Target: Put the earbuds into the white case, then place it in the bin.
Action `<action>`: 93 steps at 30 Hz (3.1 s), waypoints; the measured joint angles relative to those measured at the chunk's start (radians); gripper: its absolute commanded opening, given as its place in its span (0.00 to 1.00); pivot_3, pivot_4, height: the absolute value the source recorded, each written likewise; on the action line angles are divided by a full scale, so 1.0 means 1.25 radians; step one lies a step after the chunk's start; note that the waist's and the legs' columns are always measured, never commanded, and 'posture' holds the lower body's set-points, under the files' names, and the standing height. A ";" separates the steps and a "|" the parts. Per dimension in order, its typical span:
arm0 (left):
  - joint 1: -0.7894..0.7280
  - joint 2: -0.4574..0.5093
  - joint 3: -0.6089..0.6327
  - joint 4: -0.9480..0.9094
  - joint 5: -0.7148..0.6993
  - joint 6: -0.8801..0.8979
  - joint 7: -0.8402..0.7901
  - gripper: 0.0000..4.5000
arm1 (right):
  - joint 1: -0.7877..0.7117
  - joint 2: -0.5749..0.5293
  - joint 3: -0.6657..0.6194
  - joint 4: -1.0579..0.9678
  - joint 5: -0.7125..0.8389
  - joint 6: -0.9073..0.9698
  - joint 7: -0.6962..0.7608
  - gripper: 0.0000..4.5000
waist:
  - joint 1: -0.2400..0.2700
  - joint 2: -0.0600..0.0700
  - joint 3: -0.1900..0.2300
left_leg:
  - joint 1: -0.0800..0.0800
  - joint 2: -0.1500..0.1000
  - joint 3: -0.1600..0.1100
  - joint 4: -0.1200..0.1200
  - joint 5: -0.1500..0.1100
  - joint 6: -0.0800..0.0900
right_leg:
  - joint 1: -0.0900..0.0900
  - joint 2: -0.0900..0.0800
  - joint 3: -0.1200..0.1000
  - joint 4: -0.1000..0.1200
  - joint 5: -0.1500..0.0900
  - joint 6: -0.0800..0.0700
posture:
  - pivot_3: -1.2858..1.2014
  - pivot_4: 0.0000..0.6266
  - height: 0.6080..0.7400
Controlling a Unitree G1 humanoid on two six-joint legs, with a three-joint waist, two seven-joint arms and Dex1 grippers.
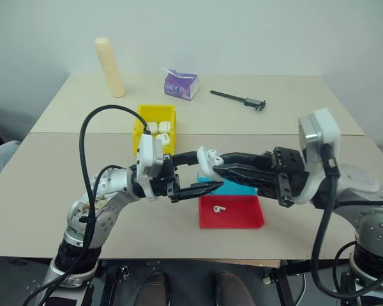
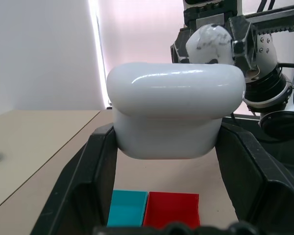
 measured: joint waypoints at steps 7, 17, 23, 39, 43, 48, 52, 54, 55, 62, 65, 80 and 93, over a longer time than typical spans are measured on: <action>0.001 -0.001 -0.003 -0.003 0.001 -0.002 0.006 0.61 | 0.025 -0.012 0.016 0.001 -0.033 -0.046 0.006 0.18 | 0.000 0.000 0.000 | 0.000 0.000 0.000 0.000 0.000 0.000 | 0.000 0.000 0.000 -0.001 0.000 0.000 | 0.52 0.24 1.00; 0.001 -0.001 -0.005 -0.006 0.004 -0.002 0.008 0.61 | 0.037 -0.036 0.029 0.009 -0.047 -0.082 0.026 0.44 | 0.000 0.000 0.000 | -0.001 0.000 0.000 0.000 0.000 0.000 | 0.000 0.000 0.000 -0.002 0.001 0.001 | 0.52 0.24 1.00; 0.001 -0.001 -0.007 -0.006 0.013 -0.002 0.007 0.61 | 0.060 -0.072 0.023 0.007 -0.057 -0.108 0.053 0.60 | 0.001 0.000 0.000 | -0.002 0.000 0.000 0.000 0.000 0.000 | 0.000 0.000 0.000 -0.004 0.001 0.002 | 0.52 0.24 1.00; -0.095 -0.068 -0.083 0.107 0.102 -0.019 -0.014 0.61 | -0.198 -0.215 0.058 0.110 -0.141 -0.142 0.156 0.01 | 0.002 0.000 0.000 | -0.004 -0.001 0.000 0.000 0.000 0.001 | -0.001 0.000 0.000 -0.005 0.002 0.002 | 0.52 0.24 1.00; -0.121 -0.111 -0.104 0.128 0.129 -0.024 -0.006 0.61 | -0.241 -0.215 0.111 0.115 -0.192 -0.146 0.174 0.01 | 0.002 0.000 0.000 | -0.004 -0.001 0.000 0.001 0.000 0.001 | -0.001 0.000 0.000 -0.005 0.002 0.002 | 0.52 0.24 1.00; -0.127 -0.120 -0.114 0.128 0.147 -0.024 -0.004 0.61 | -0.252 -0.215 0.148 0.112 -0.245 -0.153 0.195 0.01 | 0.001 0.000 0.000 | -0.004 0.000 0.000 0.001 0.000 0.001 | -0.001 0.000 0.000 -0.005 0.002 0.002 | 0.52 0.24 1.00; -0.127 -0.126 -0.114 0.128 0.156 -0.024 -0.003 0.61 | -0.241 -0.221 0.169 0.103 -0.291 -0.171 0.215 0.01 | 0.002 0.000 0.000 | -0.004 0.000 0.000 0.001 0.000 0.001 | -0.001 0.000 0.000 -0.005 0.002 0.002 | 0.52 0.24 1.00; -0.118 -0.125 -0.112 0.125 0.155 -0.022 -0.002 0.61 | -0.223 -0.232 0.171 0.099 -0.317 -0.185 0.223 0.01 | 0.002 0.000 0.000 | -0.004 -0.001 0.000 0.001 0.000 0.001 | -0.001 0.000 0.000 -0.005 0.002 0.002 | 0.52 0.24 1.00; -0.111 -0.123 -0.111 0.125 0.155 -0.020 -0.001 0.61 | -0.213 -0.238 0.171 0.097 -0.330 -0.194 0.227 0.01 | 0.002 0.000 0.000 | -0.004 0.000 0.000 0.001 0.000 0.001 | -0.001 0.000 0.000 -0.005 0.002 0.002 | 0.52 0.24 1.00; -0.097 -0.116 -0.095 0.117 0.139 -0.019 0.003 0.61 | -0.185 -0.261 0.156 0.095 -0.366 -0.229 0.249 0.01 | 0.002 0.000 0.000 | -0.004 0.000 0.000 0.001 0.000 0.001 | -0.001 0.000 0.000 -0.005 0.002 0.002 | 0.52 0.24 1.00; -0.093 -0.114 -0.082 0.111 0.137 -0.021 0.006 0.61 | -0.172 -0.262 0.150 0.106 -0.371 -0.231 0.254 0.01 | 0.002 0.000 0.000 | -0.004 -0.001 0.000 0.001 0.000 0.001 | -0.001 0.000 0.000 -0.005 0.002 0.002 | 0.52 0.24 1.00; -0.123 -0.114 -0.128 0.118 0.194 -0.018 0.024 0.61 | -0.221 -0.243 0.138 0.095 -0.320 -0.232 0.258 0.01 | 0.003 0.000 0.000 | -0.004 0.000 0.000 0.001 0.000 0.001 | -0.001 0.000 0.000 -0.005 0.002 0.002 | 0.52 0.24 1.00; -0.138 -0.086 -0.143 0.123 0.198 0.019 0.017 0.61 | -0.194 -0.294 0.199 0.051 -0.465 -0.265 0.278 0.01 | 0.002 0.000 0.000 | -0.004 -0.001 0.000 0.001 0.000 0.001 | -0.001 0.000 0.000 -0.004 0.002 0.002 | 0.52 0.24 1.00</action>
